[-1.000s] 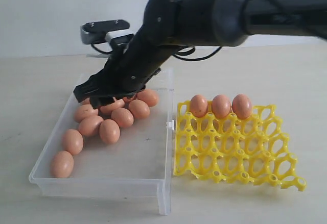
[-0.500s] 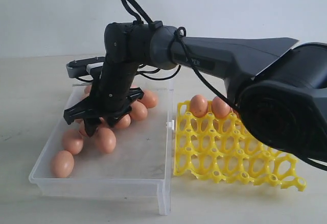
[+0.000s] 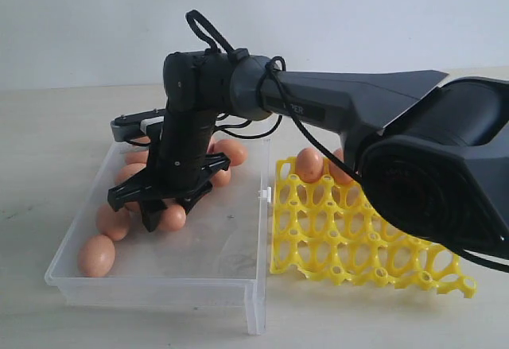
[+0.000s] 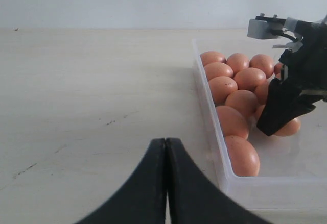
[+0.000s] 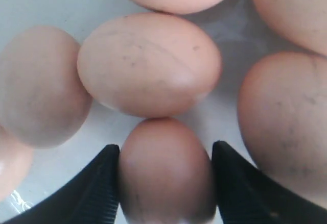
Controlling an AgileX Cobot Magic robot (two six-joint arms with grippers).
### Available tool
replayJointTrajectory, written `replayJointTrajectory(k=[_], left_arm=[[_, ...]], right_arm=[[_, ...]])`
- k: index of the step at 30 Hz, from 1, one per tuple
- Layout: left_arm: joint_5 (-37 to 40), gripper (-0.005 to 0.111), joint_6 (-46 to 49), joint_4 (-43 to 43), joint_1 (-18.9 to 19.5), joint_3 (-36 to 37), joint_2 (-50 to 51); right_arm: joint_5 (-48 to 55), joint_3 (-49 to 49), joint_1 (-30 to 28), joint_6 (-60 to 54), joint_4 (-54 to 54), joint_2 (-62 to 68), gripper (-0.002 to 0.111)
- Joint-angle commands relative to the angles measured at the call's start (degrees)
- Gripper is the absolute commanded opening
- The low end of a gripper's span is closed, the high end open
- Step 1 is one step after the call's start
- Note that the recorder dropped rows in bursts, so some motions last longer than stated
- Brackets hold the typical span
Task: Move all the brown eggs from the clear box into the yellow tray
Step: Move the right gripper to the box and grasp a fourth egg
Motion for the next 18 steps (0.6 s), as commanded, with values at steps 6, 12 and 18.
replayJointTrajectory(k=[6,12,18], left_arm=[[-0.22,0.000,0.12,-0.14,0.06,-0.23,-0.32],[-0.22,0.000,0.12,-0.14,0.06,-0.23,-0.32],[-0.22,0.000,0.12,-0.14,0.06,-0.23,-0.32]], right_arm=[[-0.98,-0.41,0.18,-3.83,-0.68,-1.87,0.000],[-6.72,0.79,1.87,-5.05,-5.61,-8.57,0.000],[-19.01,12.76,2.85,-5.17,-7.98,-21.09,0.000]])
